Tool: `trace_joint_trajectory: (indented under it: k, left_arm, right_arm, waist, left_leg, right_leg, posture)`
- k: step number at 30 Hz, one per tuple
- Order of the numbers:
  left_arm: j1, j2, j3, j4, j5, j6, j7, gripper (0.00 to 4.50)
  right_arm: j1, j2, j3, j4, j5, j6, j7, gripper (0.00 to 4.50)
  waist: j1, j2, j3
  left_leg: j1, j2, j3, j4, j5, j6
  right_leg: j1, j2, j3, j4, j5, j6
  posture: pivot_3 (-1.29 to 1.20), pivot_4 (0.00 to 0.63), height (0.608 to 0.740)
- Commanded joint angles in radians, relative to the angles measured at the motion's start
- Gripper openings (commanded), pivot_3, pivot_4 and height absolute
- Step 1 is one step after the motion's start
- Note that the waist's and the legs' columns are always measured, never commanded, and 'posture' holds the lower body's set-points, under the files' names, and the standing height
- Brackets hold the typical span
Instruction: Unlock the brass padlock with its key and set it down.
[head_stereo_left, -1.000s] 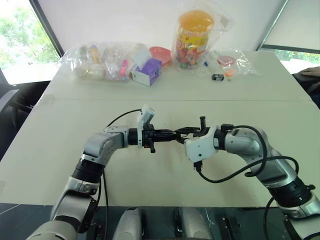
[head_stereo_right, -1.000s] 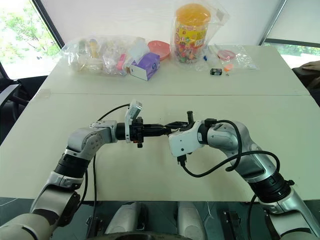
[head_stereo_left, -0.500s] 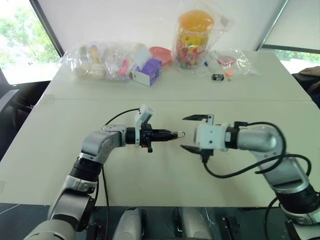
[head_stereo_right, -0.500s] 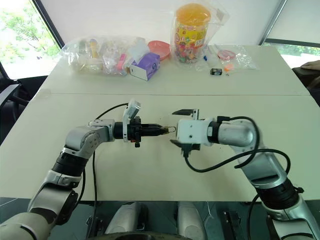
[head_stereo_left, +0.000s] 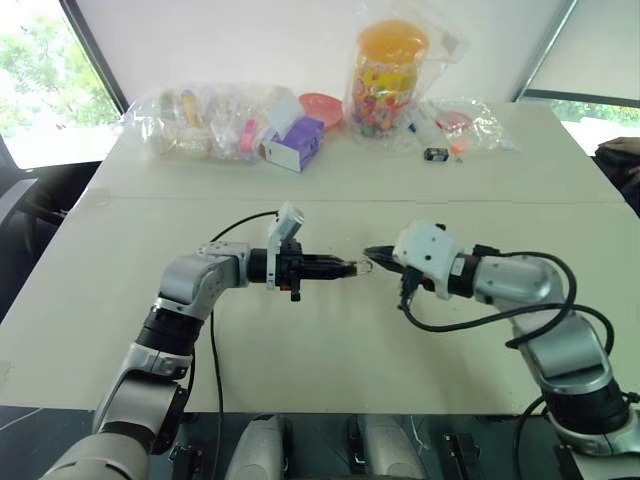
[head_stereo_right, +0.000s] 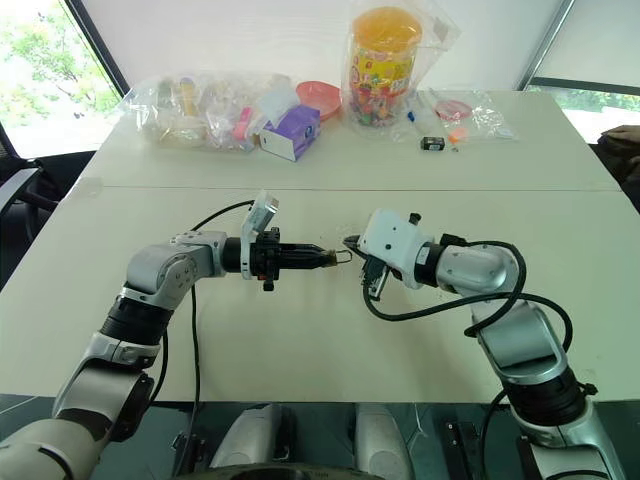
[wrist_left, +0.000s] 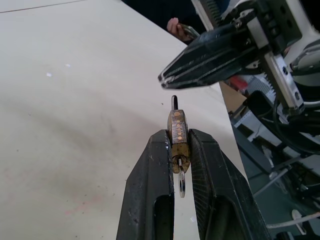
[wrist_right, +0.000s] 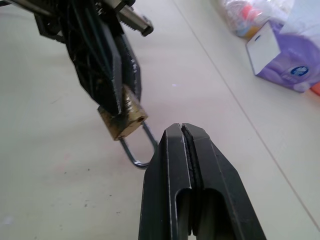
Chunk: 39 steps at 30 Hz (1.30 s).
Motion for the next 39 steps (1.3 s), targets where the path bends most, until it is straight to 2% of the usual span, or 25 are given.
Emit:
trace_joint_trajectory:
  k: [1, 13, 16, 19, 23, 26, 34, 39]
  left_arm:
    - [-0.020, -0.003, 0.039, -0.012, -0.032, 0.014, -0.006, 0.00]
    - [-0.025, -0.003, 0.060, -0.035, -0.047, 0.042, 0.002, 0.00]
    - [-0.019, -0.011, 0.049, -0.028, -0.026, 0.018, 0.015, 0.00]
    - [-0.011, -0.031, 0.023, -0.005, 0.011, -0.024, 0.032, 0.00]
    - [-0.020, -0.085, -0.008, 0.086, 0.063, -0.085, 0.047, 0.00]
    - [-0.048, -0.133, -0.025, 0.178, 0.098, -0.123, 0.052, 0.00]
    - [-0.168, -0.269, -0.047, 0.531, 0.218, -0.274, 0.049, 0.00]
    - [-0.215, -0.303, -0.027, 0.681, 0.261, -0.331, 0.037, 0.00]
  right_arm:
    - [0.003, 0.010, 0.018, -0.015, 0.005, -0.017, -0.029, 0.03]
    - [0.050, -0.011, 0.063, 0.123, -0.022, -0.121, -0.047, 0.03]
    - [0.112, -0.055, 0.027, 0.077, -0.020, -0.103, -0.050, 0.03]
    - [0.210, -0.102, -0.064, -0.023, 0.014, -0.043, -0.053, 0.03]
    - [0.332, -0.123, -0.162, -0.190, 0.052, 0.065, -0.076, 0.03]
    - [0.367, -0.114, -0.180, -0.295, 0.073, 0.147, -0.108, 0.03]
    - [0.358, -0.094, -0.166, -0.419, 0.088, 0.285, -0.206, 0.03]
    - [0.352, -0.096, -0.155, -0.441, 0.099, 0.320, -0.236, 0.03]
  waist:
    - [0.000, 0.000, 0.000]
    - [0.001, 0.000, 0.000]
    - [0.003, 0.000, 0.000]
    - [0.005, 0.000, 0.000]
    - [0.007, 0.000, 0.000]
    - [0.001, 0.000, 0.000]
    - [0.003, 0.000, 0.000]
    - [0.003, 0.000, 0.000]
  left_leg:
    - [0.000, 0.000, 0.000, 0.000, 0.000, 0.000]
    - [0.000, 0.000, 0.000, 0.000, 0.000, 0.000]
    - [0.000, 0.000, 0.000, 0.000, 0.000, 0.000]
    - [0.000, 0.000, 0.000, 0.000, 0.000, 0.000]
    - [0.000, 0.000, 0.000, 0.000, 0.000, 0.000]
    - [0.000, 0.000, 0.000, 0.000, 0.000, 0.000]
    - [0.000, -0.001, 0.000, 0.000, 0.000, 0.000]
    - [0.000, -0.001, 0.000, 0.000, 0.000, 0.001]
  right_leg:
    - [0.000, 0.000, 0.000, 0.000, 0.000, 0.000]
    - [0.000, 0.001, 0.000, 0.000, 0.000, 0.000]
    - [0.000, 0.000, 0.000, 0.000, 0.000, 0.000]
    - [0.000, 0.000, 0.000, 0.000, 0.000, 0.000]
    - [0.000, 0.000, 0.000, -0.001, 0.000, 0.000]
    - [0.000, 0.001, 0.000, -0.001, 0.000, 0.000]
    - [0.000, 0.002, -0.001, -0.001, 0.000, 0.000]
    - [0.000, 0.002, -0.001, -0.001, 0.000, 0.000]
  posture:
    - [0.00, 0.150, 0.735]
    - [0.00, 0.150, 0.735]
    - [0.00, 0.150, 0.735]
    - [0.00, 0.150, 0.735]
    - [0.00, 0.150, 0.735]
    - [0.00, 0.150, 0.735]
    - [0.00, 0.150, 0.735]
    - [0.00, 0.150, 0.735]
